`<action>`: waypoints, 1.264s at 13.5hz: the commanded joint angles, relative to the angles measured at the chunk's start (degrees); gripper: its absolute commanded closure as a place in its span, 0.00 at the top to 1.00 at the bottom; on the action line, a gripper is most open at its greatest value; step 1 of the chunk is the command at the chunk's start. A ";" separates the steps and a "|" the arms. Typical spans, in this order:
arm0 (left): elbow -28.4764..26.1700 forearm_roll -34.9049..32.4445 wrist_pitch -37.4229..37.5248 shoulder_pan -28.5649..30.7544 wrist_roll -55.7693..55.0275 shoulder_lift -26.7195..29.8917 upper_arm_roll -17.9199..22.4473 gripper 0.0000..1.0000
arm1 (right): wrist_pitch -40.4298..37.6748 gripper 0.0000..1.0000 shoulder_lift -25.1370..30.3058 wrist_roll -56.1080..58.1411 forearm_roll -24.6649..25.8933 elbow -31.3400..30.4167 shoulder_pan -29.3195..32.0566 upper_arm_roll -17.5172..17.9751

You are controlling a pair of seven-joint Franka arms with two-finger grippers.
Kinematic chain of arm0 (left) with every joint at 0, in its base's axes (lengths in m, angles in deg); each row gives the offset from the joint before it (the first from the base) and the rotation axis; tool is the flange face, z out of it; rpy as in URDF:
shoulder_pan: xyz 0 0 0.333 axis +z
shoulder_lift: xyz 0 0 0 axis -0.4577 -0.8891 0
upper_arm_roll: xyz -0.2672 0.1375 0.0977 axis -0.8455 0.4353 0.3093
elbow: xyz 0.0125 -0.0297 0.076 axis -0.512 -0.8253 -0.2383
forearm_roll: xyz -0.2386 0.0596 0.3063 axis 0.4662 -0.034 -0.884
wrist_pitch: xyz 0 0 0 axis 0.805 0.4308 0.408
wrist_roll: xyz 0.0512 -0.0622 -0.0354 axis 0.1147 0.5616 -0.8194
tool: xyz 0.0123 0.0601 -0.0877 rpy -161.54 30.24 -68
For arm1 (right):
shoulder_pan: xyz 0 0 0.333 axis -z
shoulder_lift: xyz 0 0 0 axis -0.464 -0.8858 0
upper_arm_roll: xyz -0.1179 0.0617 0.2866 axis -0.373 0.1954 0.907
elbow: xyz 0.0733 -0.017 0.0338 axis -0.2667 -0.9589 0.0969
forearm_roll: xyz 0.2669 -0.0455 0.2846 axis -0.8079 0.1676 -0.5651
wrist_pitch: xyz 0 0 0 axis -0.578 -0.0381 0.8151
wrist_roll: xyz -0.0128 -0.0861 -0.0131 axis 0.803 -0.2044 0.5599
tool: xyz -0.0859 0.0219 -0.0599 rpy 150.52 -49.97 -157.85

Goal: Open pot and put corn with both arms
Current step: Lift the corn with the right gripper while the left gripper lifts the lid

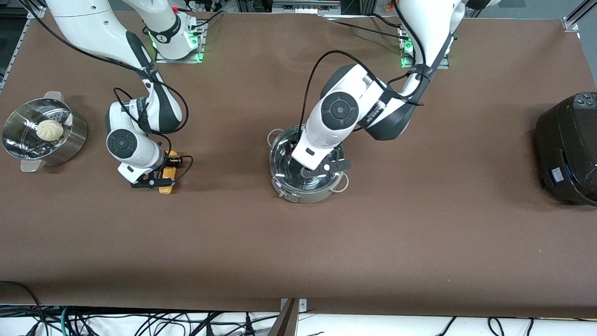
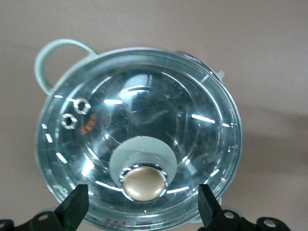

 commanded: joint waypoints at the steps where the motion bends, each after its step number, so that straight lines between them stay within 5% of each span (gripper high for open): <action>1: 1.95 -2.43 -0.21 -1.66 -0.93 -1.61 0.94 1.00 | -0.28 0.00 0.03 -0.63 1.29 1.10 -0.46 -0.12; 7: 0.71 -4.63 -3.47 -2.02 -0.67 -2.49 0.86 0.97 | -9.23 0.00 0.65 -0.63 1.29 6.72 -0.98 0.23; 11: 0.45 -4.63 -3.55 -2.10 -0.40 -2.66 0.94 0.88 | -29.24 0.00 1.27 -0.89 1.03 19.53 -1.77 0.50; 12: 0.19 -4.63 -3.64 -2.19 -0.40 -2.66 0.94 0.82 | -33.99 0.00 1.27 -0.81 0.77 23.05 -2.13 0.50; 17: -0.96 -4.63 -3.03 -2.19 3.11 -2.40 0.86 0.09 | -51.58 0.00 1.53 0.33 0.24 35.19 -2.30 0.67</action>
